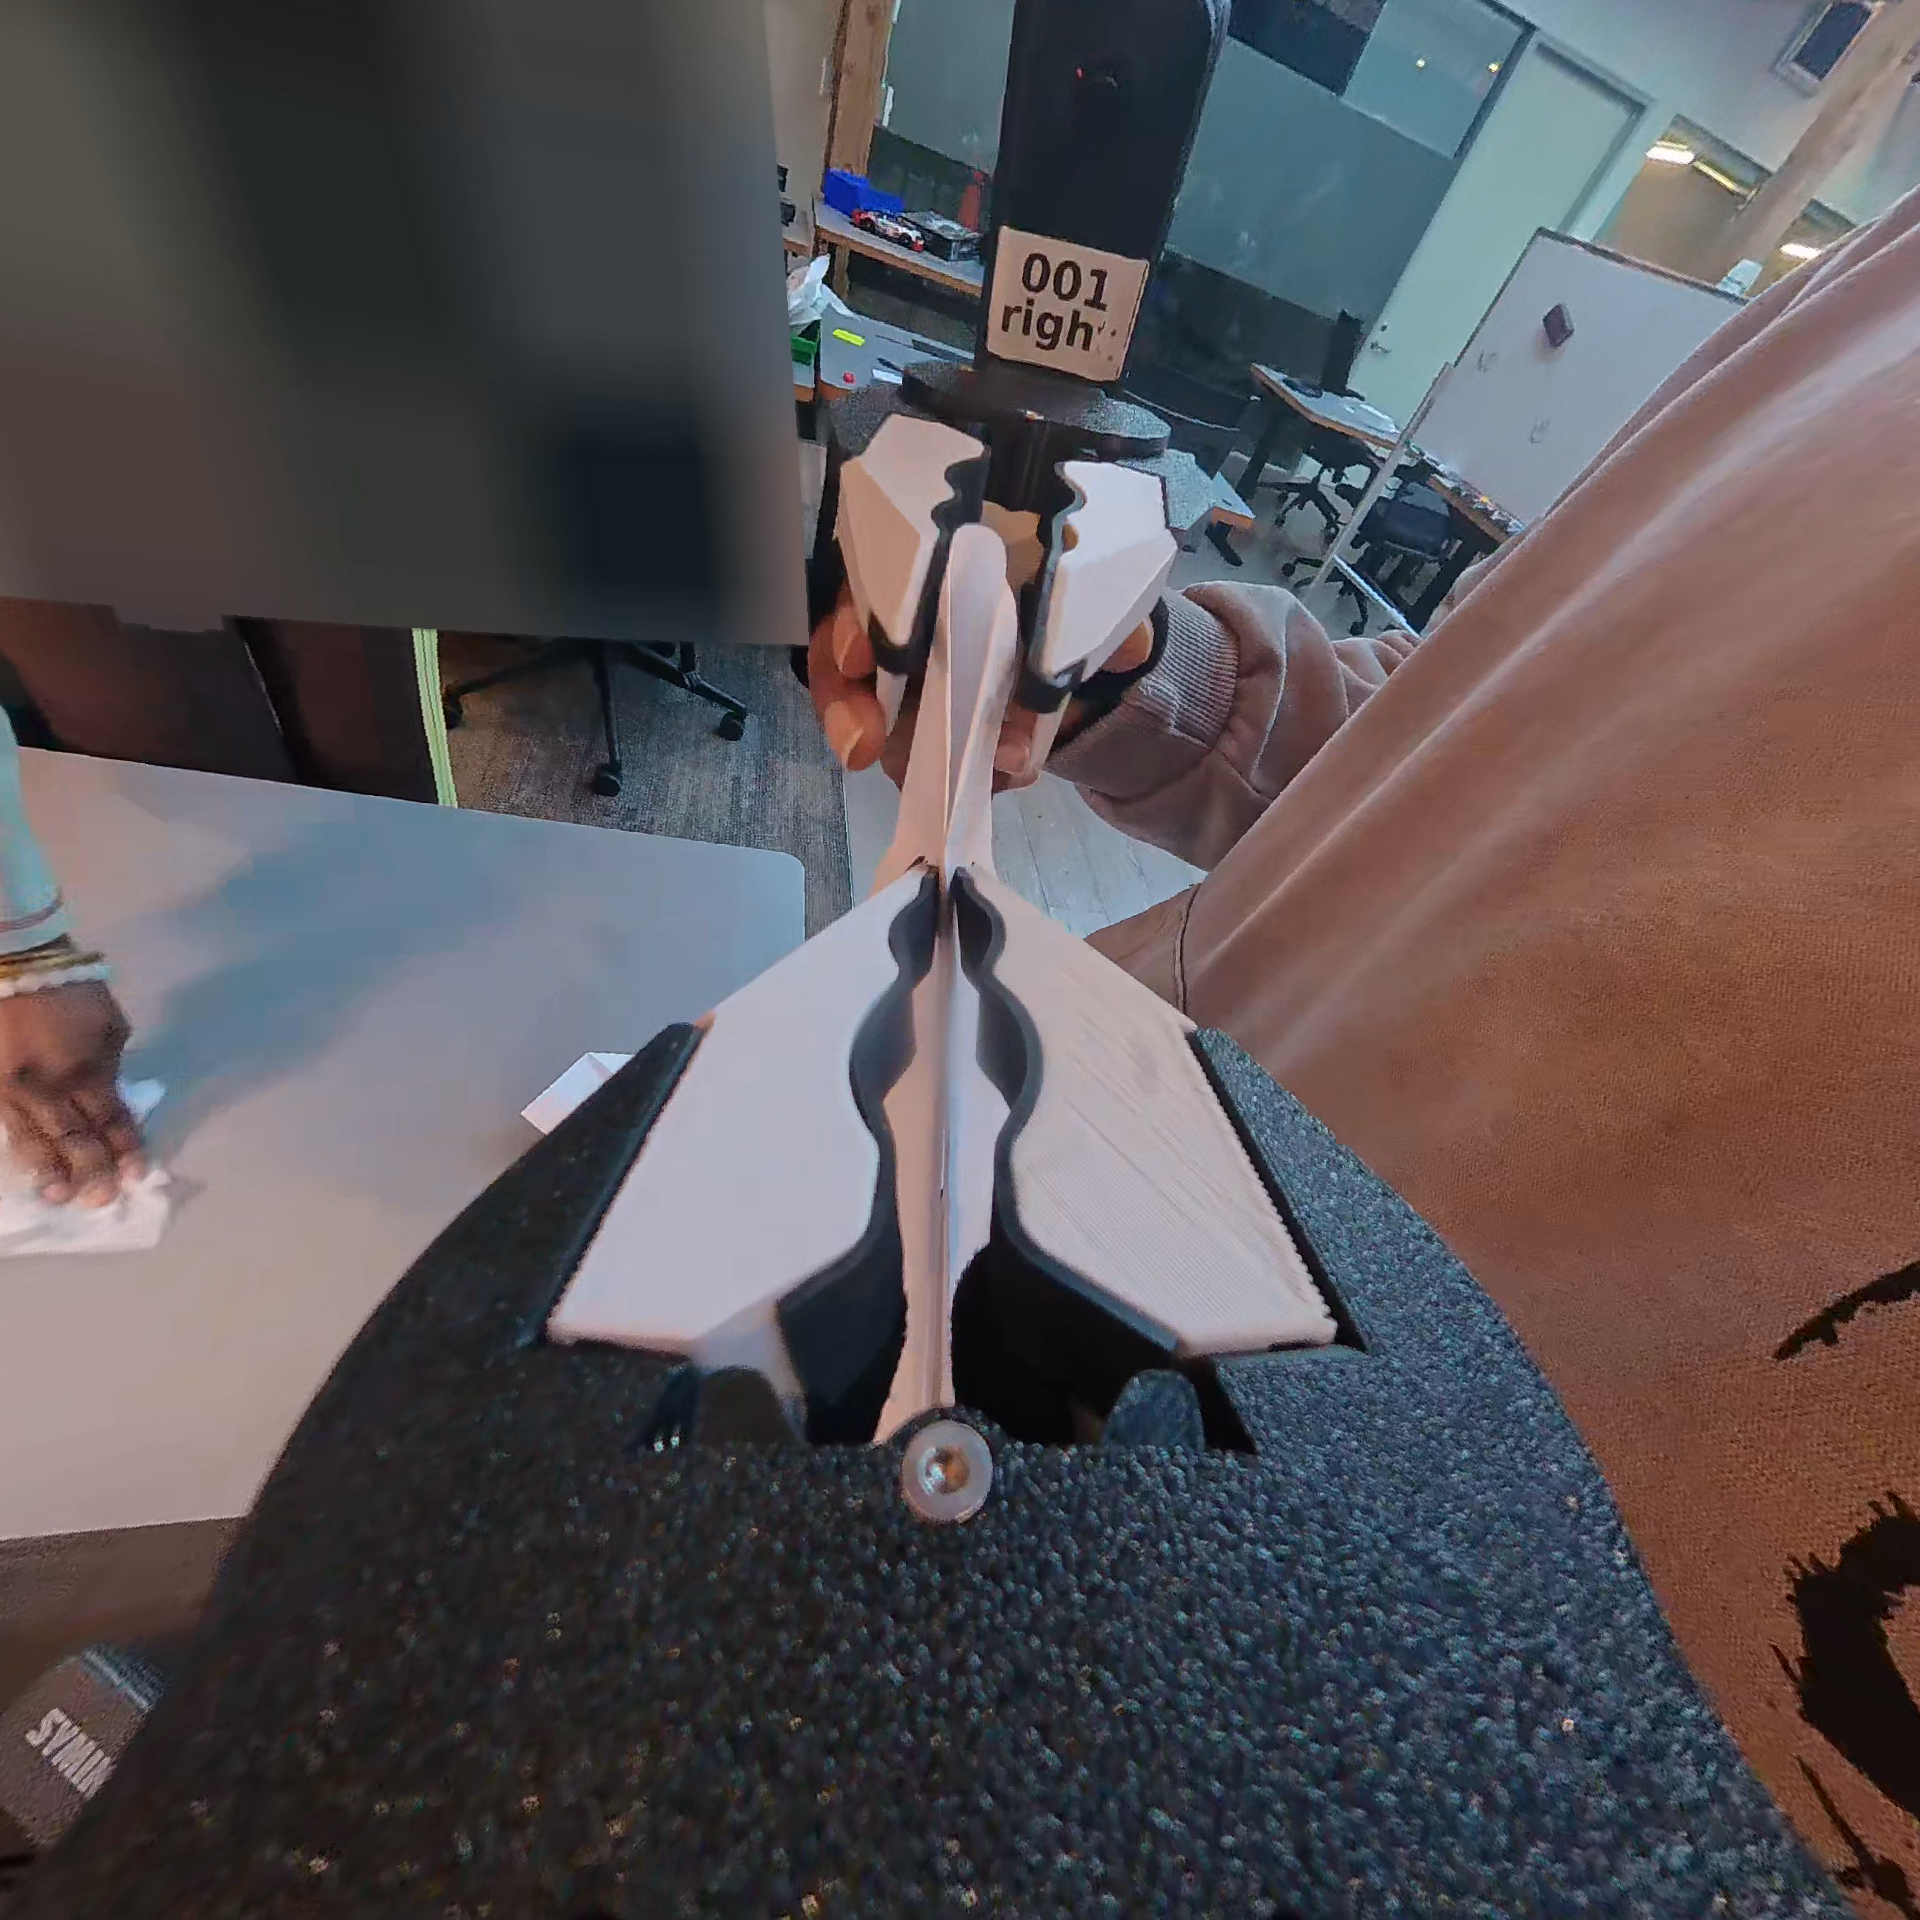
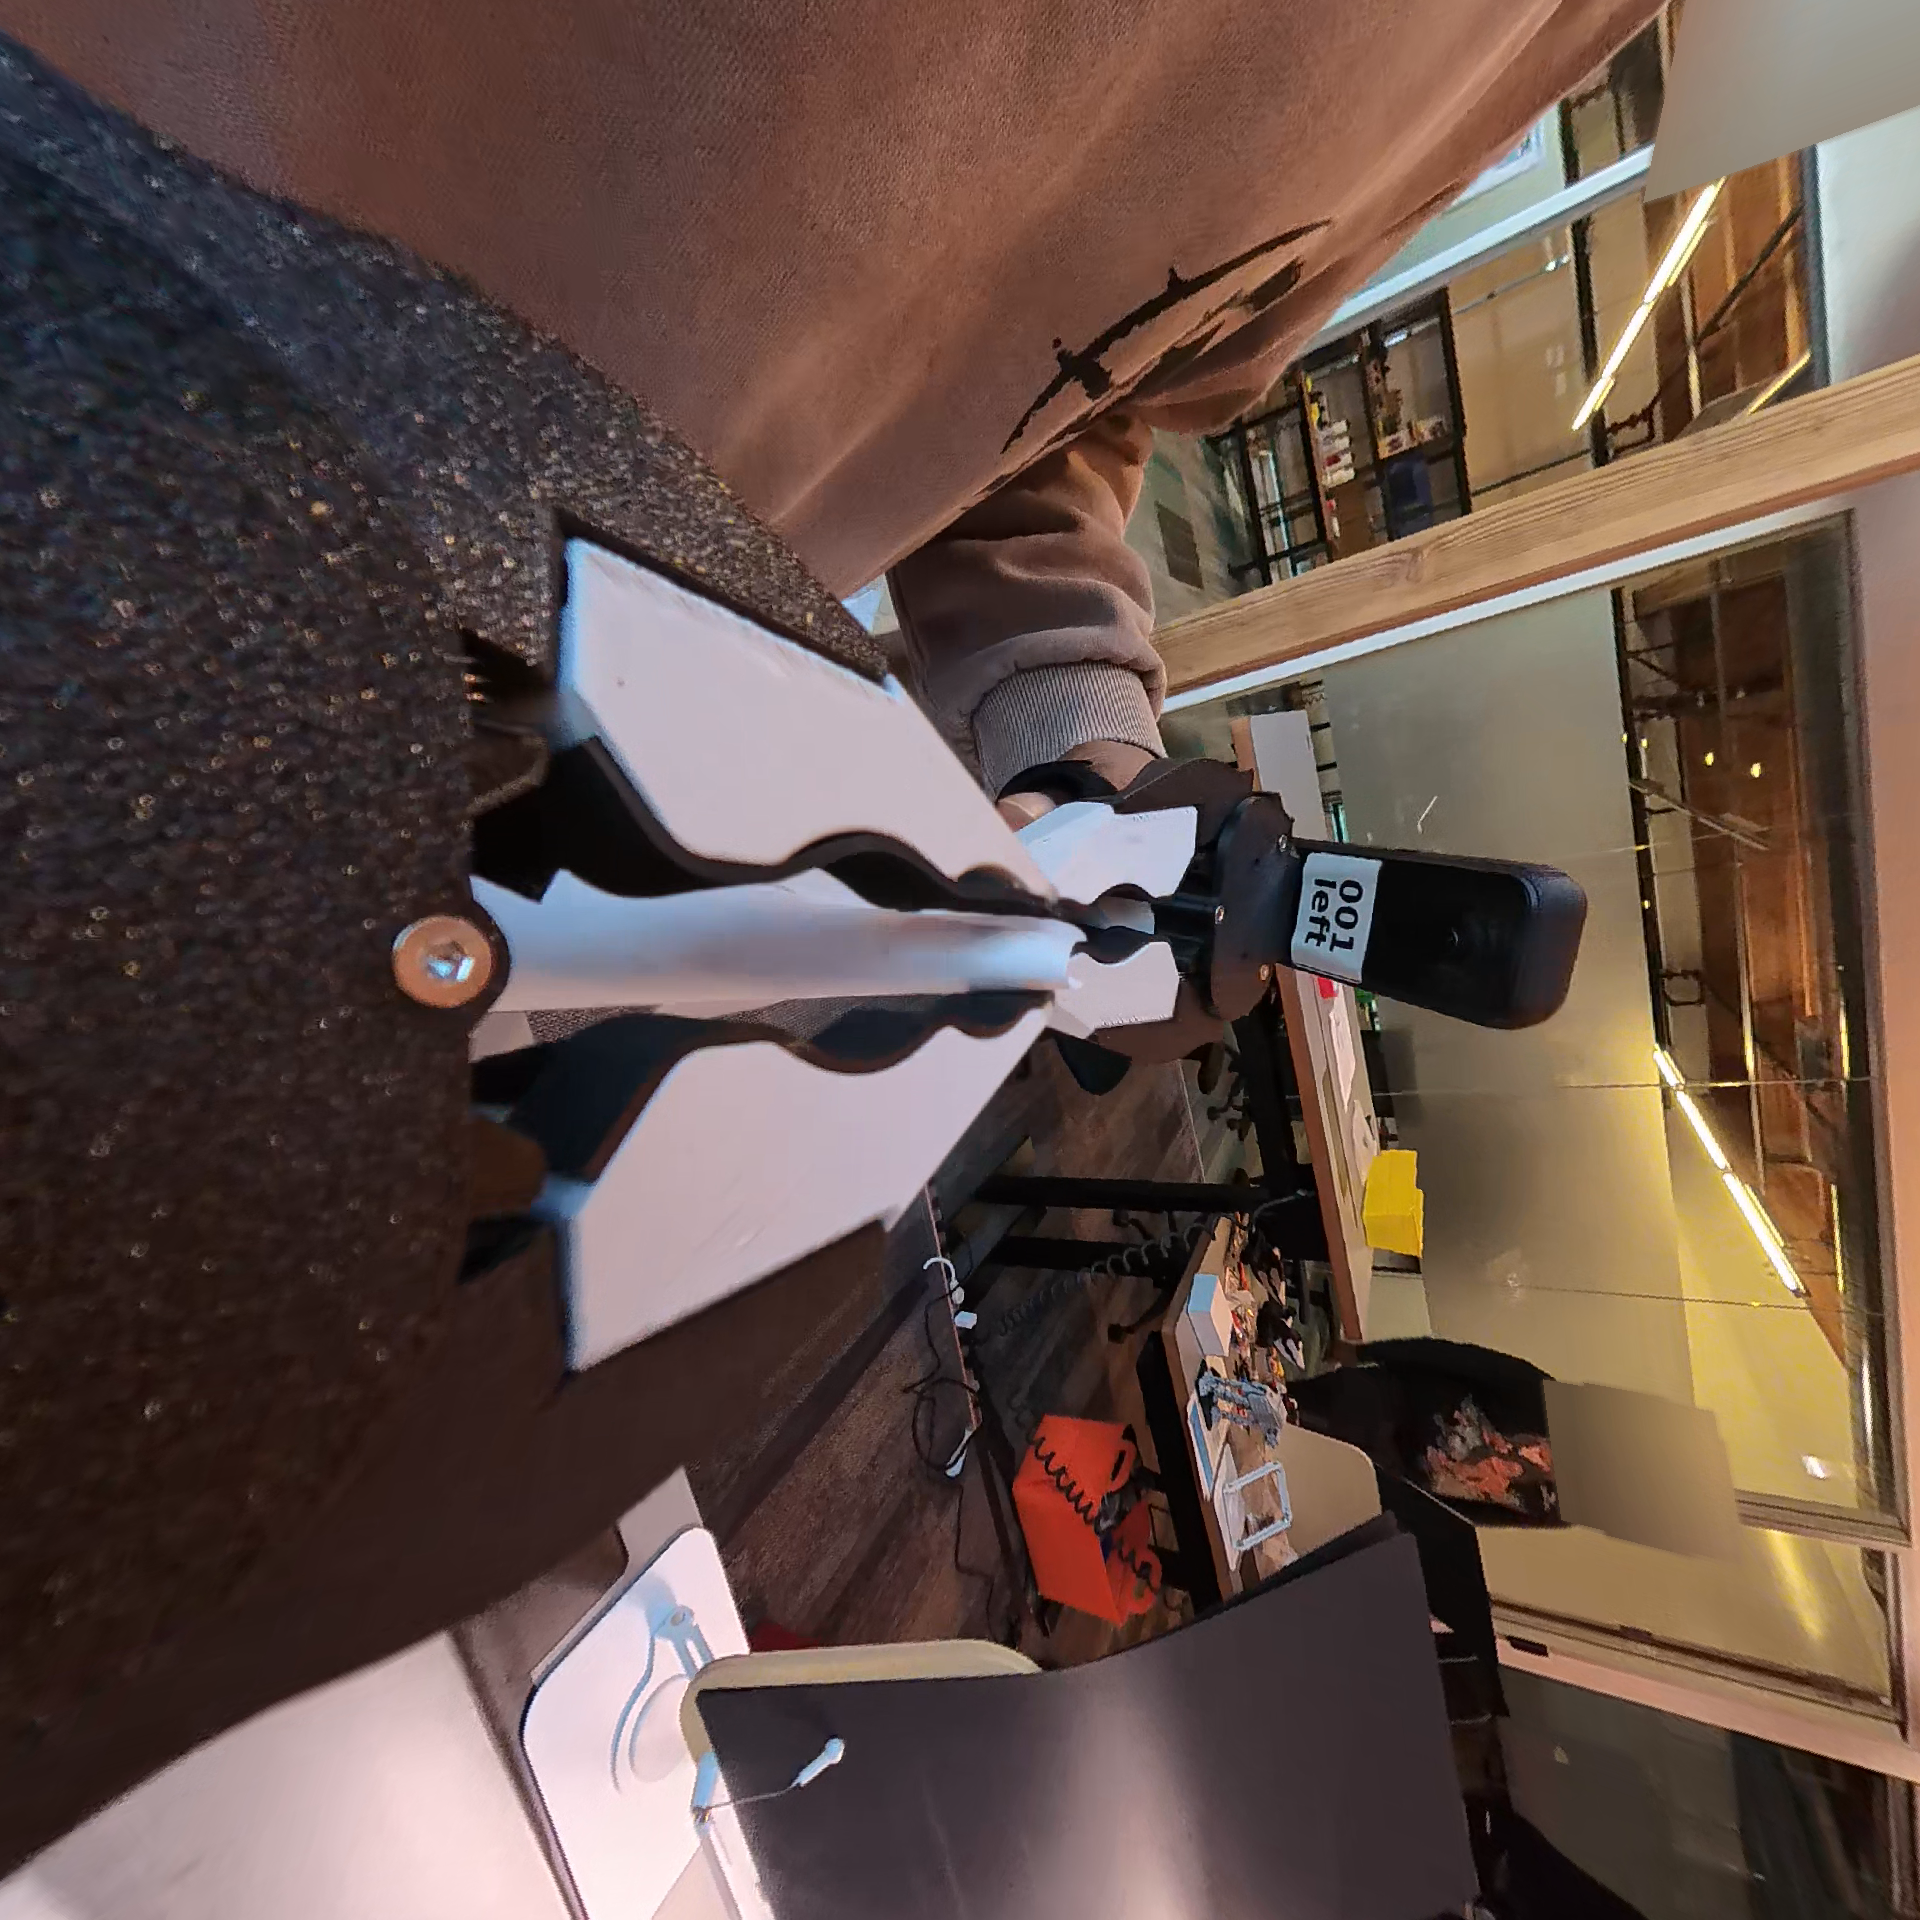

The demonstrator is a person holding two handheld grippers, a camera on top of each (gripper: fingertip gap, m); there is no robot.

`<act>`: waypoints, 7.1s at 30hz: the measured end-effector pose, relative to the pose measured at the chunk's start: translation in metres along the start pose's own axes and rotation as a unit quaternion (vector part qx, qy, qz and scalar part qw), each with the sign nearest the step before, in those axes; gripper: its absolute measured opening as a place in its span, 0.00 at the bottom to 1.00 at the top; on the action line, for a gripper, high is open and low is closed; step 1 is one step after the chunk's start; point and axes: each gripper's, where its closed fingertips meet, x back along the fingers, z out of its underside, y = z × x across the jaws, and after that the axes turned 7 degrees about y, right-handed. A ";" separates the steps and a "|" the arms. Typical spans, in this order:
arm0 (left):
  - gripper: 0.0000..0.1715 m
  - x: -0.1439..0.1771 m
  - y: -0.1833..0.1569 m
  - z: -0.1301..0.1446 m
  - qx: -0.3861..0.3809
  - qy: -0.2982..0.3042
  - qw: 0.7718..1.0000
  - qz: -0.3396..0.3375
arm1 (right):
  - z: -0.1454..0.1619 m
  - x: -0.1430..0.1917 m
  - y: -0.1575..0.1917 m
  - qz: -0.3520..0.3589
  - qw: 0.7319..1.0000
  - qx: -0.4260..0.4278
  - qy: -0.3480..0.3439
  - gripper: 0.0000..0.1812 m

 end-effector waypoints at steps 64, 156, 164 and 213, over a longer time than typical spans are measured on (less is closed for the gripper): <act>0.01 0.019 -0.014 -0.025 -0.054 -0.051 0.997 -0.004 | -0.010 -0.015 0.016 -0.062 0.997 0.017 0.049 0.00; 0.00 0.100 -0.024 -0.029 -0.106 -0.043 0.975 -0.188 | -0.008 -0.087 0.026 -0.099 0.950 0.233 0.182 0.00; 0.00 0.097 -0.025 -0.027 -0.110 -0.029 0.976 -0.187 | 0.002 -0.077 0.022 -0.094 0.954 0.214 0.190 0.01; 0.00 0.121 -0.005 -0.018 -0.088 -0.021 0.964 -0.249 | 0.014 -0.021 -0.019 -0.081 0.941 0.206 0.257 0.00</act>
